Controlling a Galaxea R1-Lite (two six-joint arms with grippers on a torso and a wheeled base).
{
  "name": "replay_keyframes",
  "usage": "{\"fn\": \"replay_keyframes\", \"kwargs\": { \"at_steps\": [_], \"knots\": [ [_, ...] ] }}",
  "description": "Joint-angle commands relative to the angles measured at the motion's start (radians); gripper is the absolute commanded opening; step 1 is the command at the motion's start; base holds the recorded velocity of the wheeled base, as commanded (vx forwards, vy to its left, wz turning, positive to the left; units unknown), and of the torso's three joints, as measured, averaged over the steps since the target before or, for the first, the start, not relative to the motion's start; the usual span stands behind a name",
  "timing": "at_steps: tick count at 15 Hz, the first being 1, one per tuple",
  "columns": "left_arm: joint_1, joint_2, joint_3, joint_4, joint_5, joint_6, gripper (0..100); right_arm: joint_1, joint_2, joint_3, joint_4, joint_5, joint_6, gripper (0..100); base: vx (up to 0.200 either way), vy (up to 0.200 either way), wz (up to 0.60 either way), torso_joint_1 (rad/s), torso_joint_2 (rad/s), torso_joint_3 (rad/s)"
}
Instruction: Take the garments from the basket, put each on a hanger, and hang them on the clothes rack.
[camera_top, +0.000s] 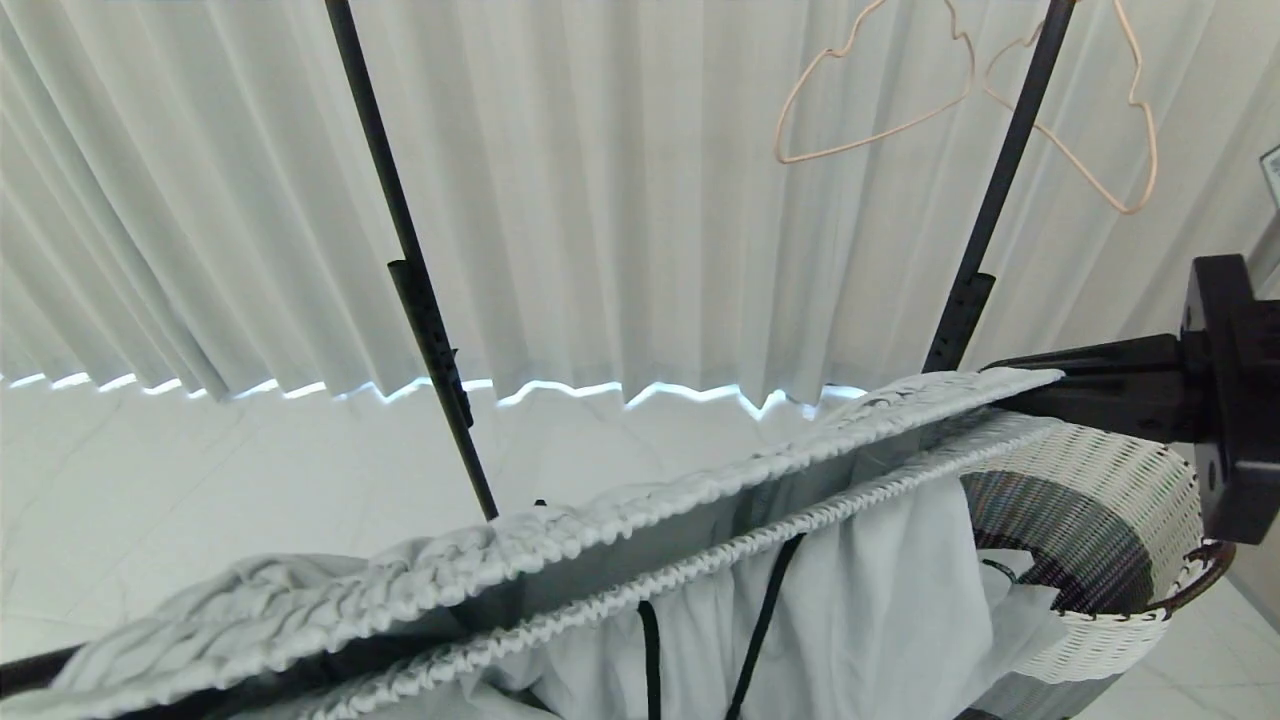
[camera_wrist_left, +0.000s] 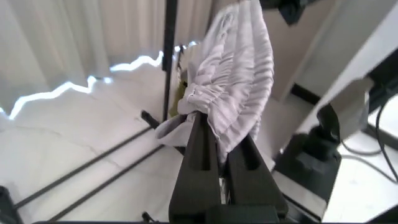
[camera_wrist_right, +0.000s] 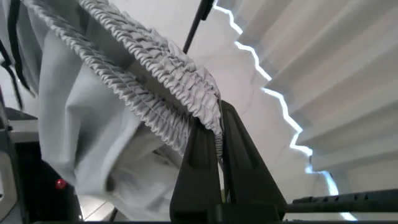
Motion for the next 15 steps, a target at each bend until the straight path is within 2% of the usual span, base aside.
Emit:
{"fn": "replay_keyframes", "kwargs": {
  "at_steps": [1, 3, 5, 7, 9, 10, 12, 13, 15],
  "knots": [
    [0.077, -0.035, -0.032, -0.002, -0.002, 0.001, 0, 0.021, 0.057, -0.003, -0.05, -0.01, 0.001, 0, 0.0, 0.0, 0.0, 0.0, 0.0, 0.0],
    [0.152, -0.037, -0.064, -0.002, -0.005, 0.001, 0, 0.045, 0.083, -0.003, -0.094, -0.037, 0.004, 0, 0.0, 0.0, 0.0, 0.0, 0.0, 0.0],
    [0.172, -0.032, -0.078, -0.002, -0.007, 0.001, 0, 0.053, 0.094, -0.003, -0.122, -0.054, 0.006, 0, 0.0, 0.0, 0.0, 0.0, 0.0, 0.0],
    [0.197, -0.009, -0.085, 0.023, -0.002, 0.068, 0, 0.053, 0.088, -0.003, -0.146, -0.076, 0.006, 0, 0.0, 0.0, 0.0, 0.0, 0.0, 0.0],
    [0.257, 0.012, -0.087, 0.066, -0.002, 0.114, 0, 0.053, 0.068, -0.003, -0.146, -0.105, 0.006, 0, 0.0, 0.0, 0.0, 0.0, 0.0, 0.0],
    [0.316, 0.049, -0.098, 0.066, -0.002, 0.168, 0, 0.053, 0.04, 0.0, -0.146, -0.148, 0.004, 0, 0.0, 0.0, 0.0, 0.0, 0.0, 0.0],
    [0.369, 0.123, -0.176, 0.066, 0.001, 0.202, 0, 0.053, 0.0, -0.002, -0.146, -0.202, 0.004, 0, 0.0, 0.0, 0.0, 0.0, 0.0, 0.0],
    [0.379, 0.19, -0.266, 0.066, 0.002, 0.202, 0, 0.053, -0.03, 0.001, -0.146, -0.243, 0.006, 0, 0.0, 0.0, 0.0, 0.0, 0.0, 0.0],
    [0.379, 0.308, -0.401, 0.066, 0.005, 0.202, 0, 0.053, -0.061, -0.014, -0.146, -0.26, 0.035, 0, 0.0, 0.0, 0.0, 0.0, 0.0, 0.0]
  ]
}}
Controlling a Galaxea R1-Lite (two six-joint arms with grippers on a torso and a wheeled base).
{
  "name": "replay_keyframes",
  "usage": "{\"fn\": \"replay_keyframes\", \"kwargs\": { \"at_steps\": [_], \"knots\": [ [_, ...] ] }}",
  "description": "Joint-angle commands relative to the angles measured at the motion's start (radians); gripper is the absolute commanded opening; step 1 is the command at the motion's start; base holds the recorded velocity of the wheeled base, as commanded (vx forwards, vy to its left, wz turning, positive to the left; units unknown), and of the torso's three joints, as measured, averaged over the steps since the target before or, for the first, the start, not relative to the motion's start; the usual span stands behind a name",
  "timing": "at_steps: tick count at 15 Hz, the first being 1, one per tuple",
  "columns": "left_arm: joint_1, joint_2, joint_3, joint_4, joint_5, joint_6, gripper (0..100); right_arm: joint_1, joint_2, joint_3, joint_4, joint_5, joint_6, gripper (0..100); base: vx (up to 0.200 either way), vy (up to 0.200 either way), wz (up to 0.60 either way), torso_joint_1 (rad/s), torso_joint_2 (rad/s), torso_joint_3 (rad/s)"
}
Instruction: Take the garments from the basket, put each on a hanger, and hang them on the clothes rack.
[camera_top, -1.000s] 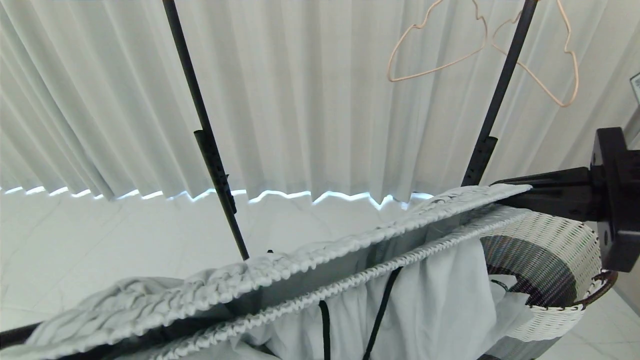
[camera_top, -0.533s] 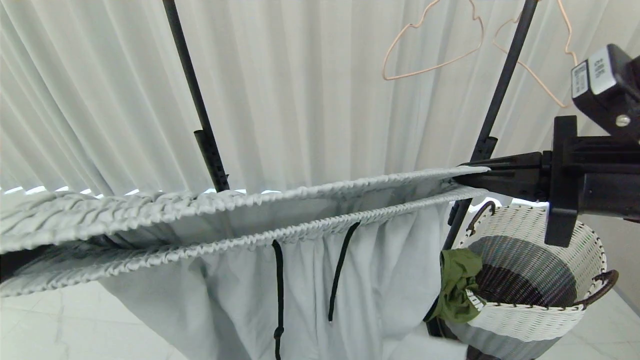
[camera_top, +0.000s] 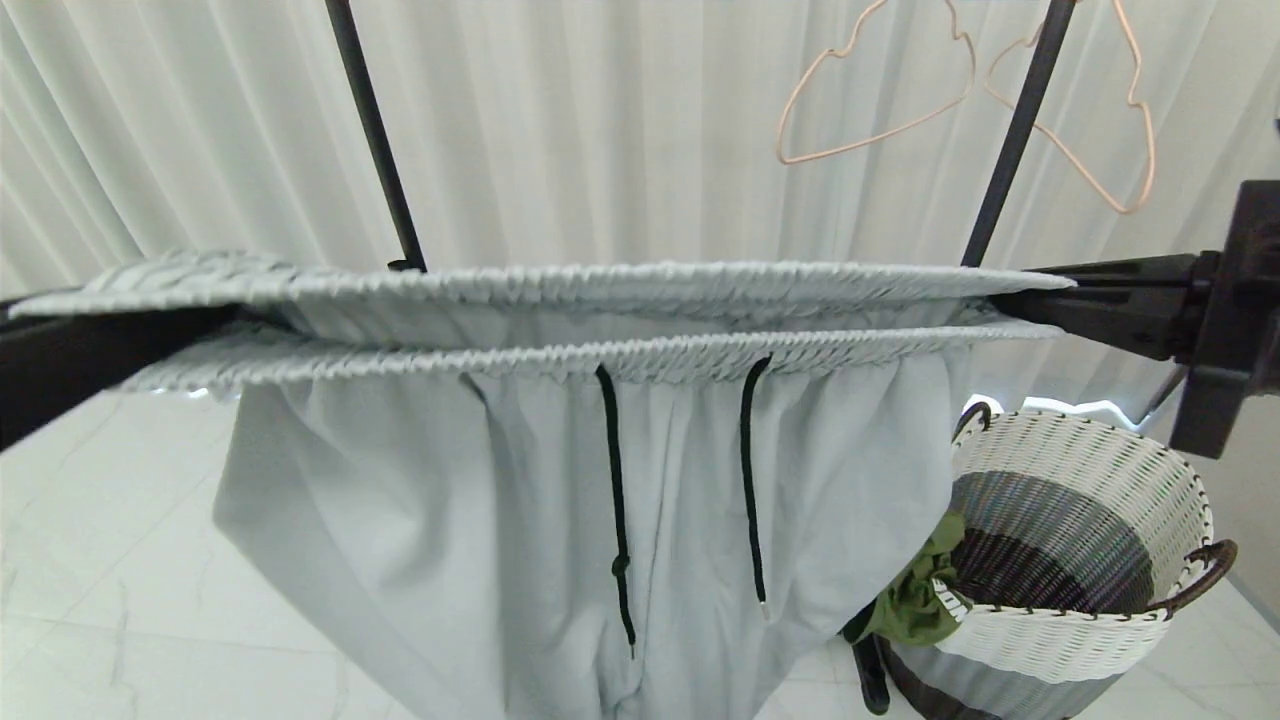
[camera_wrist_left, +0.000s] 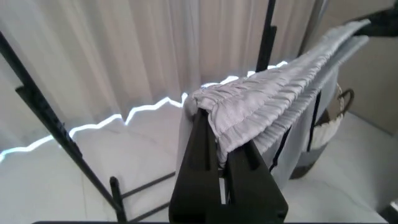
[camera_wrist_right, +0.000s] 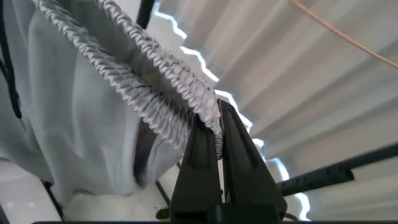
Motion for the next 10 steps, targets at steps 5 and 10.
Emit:
{"fn": "replay_keyframes", "kwargs": {
  "at_steps": [5, 10],
  "knots": [
    [0.017, 0.342, -0.377, 0.01, 0.12, 0.008, 0, 0.0, 0.006, -0.209, 0.014, -0.012, 0.075, 0, 0.0, 0.0, 0.0, 0.0, 0.0, 0.0],
    [0.037, 0.345, -0.397, 0.071, 0.148, 0.039, 0, -0.014, 0.062, -0.403, 0.178, -0.013, 0.08, 0, 0.0, 0.0, 0.0, 0.0, 0.0, 0.0]
  ]
}}
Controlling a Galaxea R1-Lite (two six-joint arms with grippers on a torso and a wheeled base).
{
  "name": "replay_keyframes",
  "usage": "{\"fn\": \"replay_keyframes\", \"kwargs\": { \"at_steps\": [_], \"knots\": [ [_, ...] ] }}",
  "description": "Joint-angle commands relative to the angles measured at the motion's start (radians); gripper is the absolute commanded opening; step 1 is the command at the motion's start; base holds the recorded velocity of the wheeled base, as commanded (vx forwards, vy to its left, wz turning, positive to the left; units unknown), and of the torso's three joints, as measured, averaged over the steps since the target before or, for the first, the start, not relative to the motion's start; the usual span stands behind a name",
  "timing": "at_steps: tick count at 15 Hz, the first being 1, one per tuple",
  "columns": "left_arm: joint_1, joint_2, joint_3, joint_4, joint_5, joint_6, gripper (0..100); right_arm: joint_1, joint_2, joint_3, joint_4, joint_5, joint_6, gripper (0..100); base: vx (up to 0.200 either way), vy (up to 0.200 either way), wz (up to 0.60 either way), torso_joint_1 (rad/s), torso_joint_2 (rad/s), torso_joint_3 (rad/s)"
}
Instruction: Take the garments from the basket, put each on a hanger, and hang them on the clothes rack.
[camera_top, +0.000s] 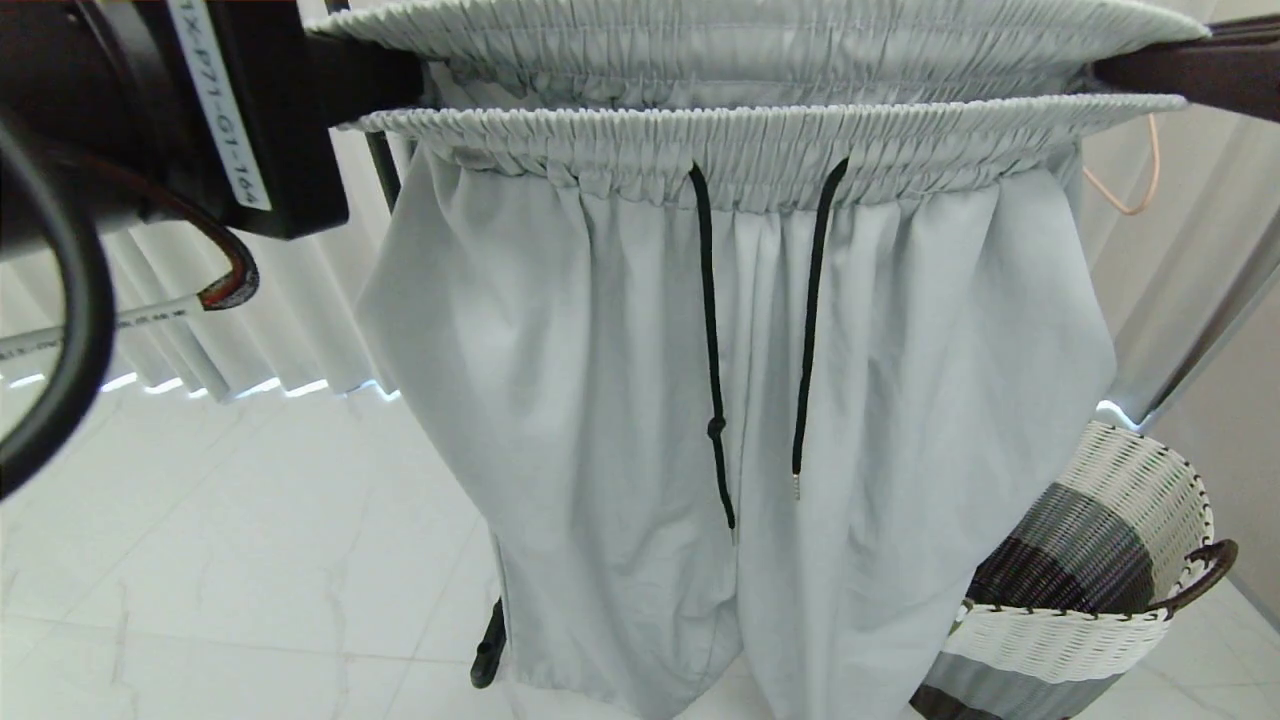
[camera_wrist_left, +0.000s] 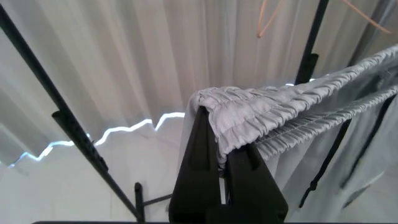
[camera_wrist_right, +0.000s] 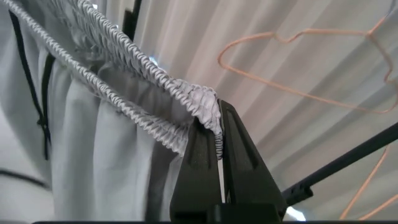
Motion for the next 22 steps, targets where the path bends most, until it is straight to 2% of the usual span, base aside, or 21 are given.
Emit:
{"fn": "replay_keyframes", "kwargs": {
  "at_steps": [1, 2, 3, 4, 7, 9, 11, 13, 15, 16, 17, 19, 20, 22],
  "knots": [
    [-0.005, 0.019, -0.004, 0.0, 0.006, 0.004, 0, -0.01, 0.009, -0.047, 0.034, 0.002, 0.001, 0, 0.0, 0.0, 0.0, 0.0, 0.0, 0.0],
    [-0.016, 0.022, -0.004, 0.0, 0.013, 0.028, 0, -0.011, -0.008, -0.086, 0.126, 0.003, 0.012, 0, 0.0, 0.0, 0.0, 0.0, 0.0, 0.0],
    [-0.017, 0.042, -0.027, -0.006, 0.01, 0.065, 0, -0.01, -0.031, -0.159, 0.268, 0.017, 0.044, 0, 0.0, 0.0, 0.0, 0.0, 0.0, 0.0],
    [-0.017, 0.067, -0.073, -0.006, 0.009, 0.065, 0, -0.006, -0.044, -0.191, 0.345, 0.039, 0.053, 0, 0.0, 0.0, 0.0, 0.0, 0.0, 0.0],
    [-0.005, 0.168, -0.214, -0.006, 0.012, 0.064, 0, 0.004, -0.103, -0.2, 0.523, 0.181, 0.053, 0, 0.0, 0.0, 0.0, 0.0, 0.0, 0.0],
    [0.015, 0.211, -0.248, -0.006, 0.012, 0.064, 0, 0.059, -0.133, -0.194, 0.597, 0.232, 0.053, 0, 0.0, 0.0, 0.0, 0.0, 0.0, 0.0],
    [0.016, 0.24, -0.262, -0.006, 0.012, 0.064, 0, 0.159, -0.143, -0.174, 0.624, 0.229, 0.053, 0, 0.0, 0.0, 0.0, 0.0, 0.0, 0.0],
    [0.016, 0.245, -0.259, 0.002, 0.012, 0.064, 0, 0.213, -0.142, -0.152, 0.623, 0.226, 0.048, 0, 0.0, 0.0, 0.0, 0.0, 0.0, 0.0],
    [0.016, 0.242, -0.257, 0.025, 0.012, 0.064, 0, 0.231, -0.14, -0.139, 0.621, 0.223, 0.048, 0, 0.0, 0.0, 0.0, 0.0, 0.0, 0.0],
    [0.015, 0.216, -0.259, 0.112, 0.006, 0.065, 0, 0.231, -0.139, -0.136, 0.618, 0.197, 0.048, 0, 0.0, 0.0, 0.0, 0.0, 0.0, 0.0],
    [0.015, 0.191, -0.257, 0.155, 0.001, 0.065, 0, 0.23, -0.137, -0.136, 0.615, 0.154, 0.048, 0, 0.0, 0.0, 0.0, 0.0, 0.0, 0.0],
    [0.012, 0.137, -0.256, 0.224, 0.0, 0.062, 0, 0.228, -0.123, -0.132, 0.586, 0.005, 0.048, 0, 0.0, 0.0, 0.0, 0.0, 0.0, 0.0],
    [0.01, 0.102, -0.253, 0.258, -0.002, 0.053, 0, 0.228, -0.103, -0.123, 0.532, -0.067, 0.05, 0, 0.0, 0.0, 0.0, 0.0, 0.0, 0.0],
    [-0.016, 0.047, -0.225, 0.267, -0.02, 0.03, 0, 0.228, -0.06, -0.093, 0.365, -0.099, 0.05, 0, 0.0, 0.0, 0.0, 0.0, 0.0, 0.0]
  ]
}}
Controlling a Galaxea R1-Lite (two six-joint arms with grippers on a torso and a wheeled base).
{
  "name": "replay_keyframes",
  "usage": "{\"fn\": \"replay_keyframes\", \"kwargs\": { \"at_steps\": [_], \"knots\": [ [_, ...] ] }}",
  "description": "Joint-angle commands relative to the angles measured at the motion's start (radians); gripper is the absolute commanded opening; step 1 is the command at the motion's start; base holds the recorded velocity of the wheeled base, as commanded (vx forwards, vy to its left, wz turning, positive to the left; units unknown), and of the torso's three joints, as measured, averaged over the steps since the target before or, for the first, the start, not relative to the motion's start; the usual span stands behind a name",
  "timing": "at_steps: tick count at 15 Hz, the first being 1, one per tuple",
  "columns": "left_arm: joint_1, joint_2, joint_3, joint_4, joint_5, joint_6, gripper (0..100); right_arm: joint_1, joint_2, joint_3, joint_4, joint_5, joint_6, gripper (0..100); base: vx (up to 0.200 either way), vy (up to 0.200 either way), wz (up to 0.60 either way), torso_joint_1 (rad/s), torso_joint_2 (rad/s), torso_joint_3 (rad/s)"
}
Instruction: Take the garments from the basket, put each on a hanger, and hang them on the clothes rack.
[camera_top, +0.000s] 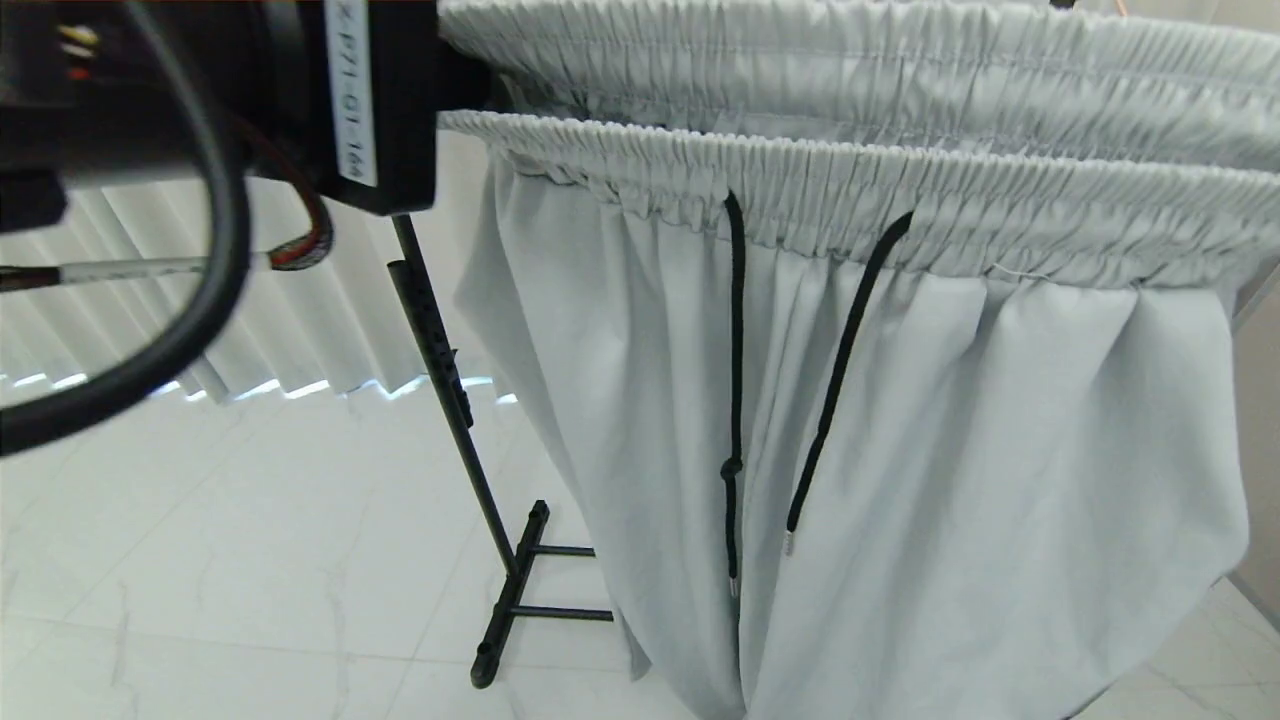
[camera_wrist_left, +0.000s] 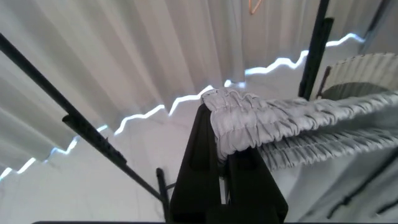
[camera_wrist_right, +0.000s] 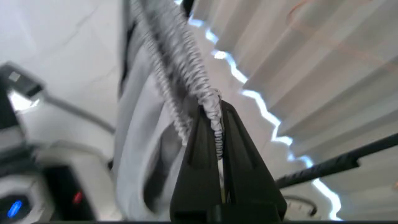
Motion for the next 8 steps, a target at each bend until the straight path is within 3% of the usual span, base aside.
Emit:
{"fn": "replay_keyframes", "kwargs": {
  "at_steps": [1, 5, 8],
  "knots": [
    [-0.041, -0.09, 0.041, 0.003, -0.016, -0.006, 0, 0.0, 0.065, 0.03, -0.103, -0.008, -0.002, 0, 0.0, 0.0, 0.0, 0.0, 0.0, 0.0],
    [-0.25, -0.233, 0.182, 0.002, -0.061, -0.008, 0, 0.0, 0.152, 0.022, -0.331, -0.005, -0.008, 0, 0.0, 0.0, 0.0, 0.0, 0.0, 0.0],
    [-0.3, -0.313, 0.246, 0.003, -0.142, 0.004, 0, 0.0, 0.163, 0.022, -0.351, -0.005, -0.023, 0, 0.0, 0.0, 0.0, 0.0, 0.0, 0.0]
  ]
}}
